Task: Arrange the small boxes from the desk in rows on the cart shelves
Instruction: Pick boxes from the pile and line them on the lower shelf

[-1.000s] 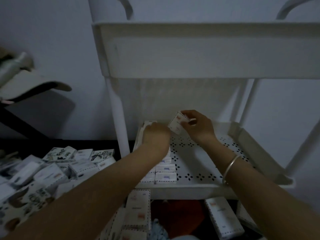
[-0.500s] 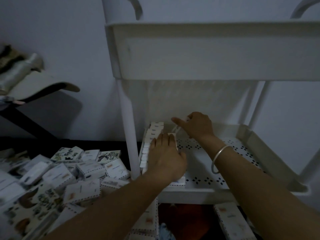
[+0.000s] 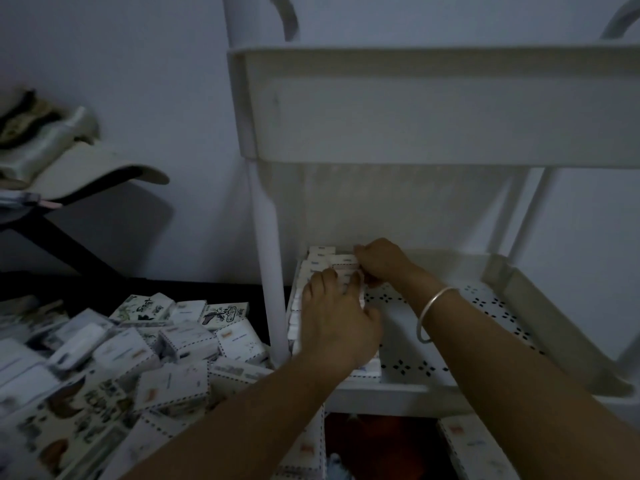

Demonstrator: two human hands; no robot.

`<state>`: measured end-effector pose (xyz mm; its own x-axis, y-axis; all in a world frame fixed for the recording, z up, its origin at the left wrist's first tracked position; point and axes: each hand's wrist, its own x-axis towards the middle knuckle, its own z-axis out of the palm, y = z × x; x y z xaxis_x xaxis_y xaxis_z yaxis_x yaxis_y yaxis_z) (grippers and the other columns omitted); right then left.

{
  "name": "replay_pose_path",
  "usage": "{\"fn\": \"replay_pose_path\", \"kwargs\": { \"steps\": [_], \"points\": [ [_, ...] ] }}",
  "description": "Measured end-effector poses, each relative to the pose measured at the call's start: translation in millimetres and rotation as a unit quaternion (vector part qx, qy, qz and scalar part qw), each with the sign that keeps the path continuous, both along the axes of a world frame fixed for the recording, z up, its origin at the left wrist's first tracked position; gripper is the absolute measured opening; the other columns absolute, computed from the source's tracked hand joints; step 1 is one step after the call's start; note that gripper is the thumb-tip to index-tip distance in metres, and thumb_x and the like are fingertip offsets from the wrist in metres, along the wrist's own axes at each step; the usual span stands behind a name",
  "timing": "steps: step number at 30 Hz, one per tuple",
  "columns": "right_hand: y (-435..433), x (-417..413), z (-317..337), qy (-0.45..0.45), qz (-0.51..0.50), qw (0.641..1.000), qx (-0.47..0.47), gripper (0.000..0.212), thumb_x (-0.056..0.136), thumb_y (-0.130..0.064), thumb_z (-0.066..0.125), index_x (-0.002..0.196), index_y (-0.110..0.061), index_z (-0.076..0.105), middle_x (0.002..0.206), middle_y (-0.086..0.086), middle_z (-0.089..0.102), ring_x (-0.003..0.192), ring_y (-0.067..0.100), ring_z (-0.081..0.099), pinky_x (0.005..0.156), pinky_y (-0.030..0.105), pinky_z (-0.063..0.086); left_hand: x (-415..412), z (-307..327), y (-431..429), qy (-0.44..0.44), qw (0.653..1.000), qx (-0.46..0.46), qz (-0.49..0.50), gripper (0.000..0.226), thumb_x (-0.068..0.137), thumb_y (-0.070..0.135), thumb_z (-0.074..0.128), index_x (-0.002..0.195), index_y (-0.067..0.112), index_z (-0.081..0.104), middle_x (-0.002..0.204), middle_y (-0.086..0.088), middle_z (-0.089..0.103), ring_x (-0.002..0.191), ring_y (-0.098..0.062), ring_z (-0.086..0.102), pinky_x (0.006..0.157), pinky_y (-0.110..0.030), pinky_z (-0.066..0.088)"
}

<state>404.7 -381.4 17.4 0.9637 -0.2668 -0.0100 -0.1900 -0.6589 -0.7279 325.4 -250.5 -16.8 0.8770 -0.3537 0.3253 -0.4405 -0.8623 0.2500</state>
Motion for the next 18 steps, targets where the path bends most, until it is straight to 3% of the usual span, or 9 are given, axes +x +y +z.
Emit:
{"fn": "replay_pose_path", "kwargs": {
  "steps": [4,6,8,12,15,18],
  "points": [
    [-2,-6,-8,0.048,-0.006,0.996,0.076,0.032,0.098,-0.031,0.050,0.089,-0.001,0.060,0.085,0.015,0.062,0.074,0.029,0.060,0.071,0.037,0.053,-2,3,0,0.004,1.000,-0.002,-0.003,0.096,0.065,0.048,-0.003,0.152,0.022,0.030,0.147,-0.010,0.030,0.136,-0.025,0.024,0.116,-0.036,0.013],
    [-2,-9,-10,0.054,-0.013,0.992,0.113,0.029,0.096,-0.027,0.052,0.091,0.000,0.062,0.089,0.016,0.063,0.069,0.026,0.059,0.066,0.032,0.050,-2,5,0,0.011,1.000,-0.005,0.000,0.088,0.072,0.046,0.003,0.151,0.022,0.031,0.145,-0.010,0.032,0.135,-0.025,0.026,0.115,-0.035,0.015],
    [-2,-13,-10,0.049,-0.011,0.991,0.124,0.039,0.096,-0.031,0.052,0.099,0.005,0.066,0.092,0.017,0.065,0.070,0.026,0.061,0.067,0.032,0.051,-2,7,0,0.023,1.000,-0.012,0.005,0.077,0.077,0.042,0.018,0.149,0.020,0.035,0.142,-0.009,0.036,0.132,-0.025,0.029,0.114,-0.035,0.019],
    [-3,-30,-1,-0.013,-0.028,0.999,0.037,0.049,0.101,-0.045,0.038,0.103,-0.002,0.063,0.103,0.017,0.069,0.090,0.034,0.066,0.083,0.041,0.054,-1,7,-1,-0.002,0.998,-0.057,0.011,0.058,0.077,0.038,0.032,0.123,0.009,0.055,0.120,-0.011,0.053,0.114,-0.027,0.045,0.098,-0.035,0.035],
    [-10,-56,11,-0.041,-0.041,0.998,-0.007,0.034,0.099,-0.035,0.044,0.119,-0.011,0.058,0.115,0.011,0.066,0.100,0.030,0.063,0.089,0.041,0.053,0,8,3,-0.005,0.995,-0.104,-0.008,0.045,0.088,0.034,0.044,0.123,0.008,0.055,0.129,-0.013,0.051,0.120,-0.027,0.044,0.102,-0.036,0.036],
    [-18,-99,25,-0.066,-0.021,0.997,-0.018,0.029,0.095,-0.016,0.048,0.122,-0.018,0.057,0.110,0.005,0.067,0.092,0.022,0.064,0.072,0.028,0.054,-7,17,5,-0.081,0.981,-0.160,-0.070,0.041,0.082,0.018,0.053,0.121,0.007,0.058,0.139,-0.016,0.046,0.127,-0.030,0.041,0.108,-0.042,0.033]
  ]
}}
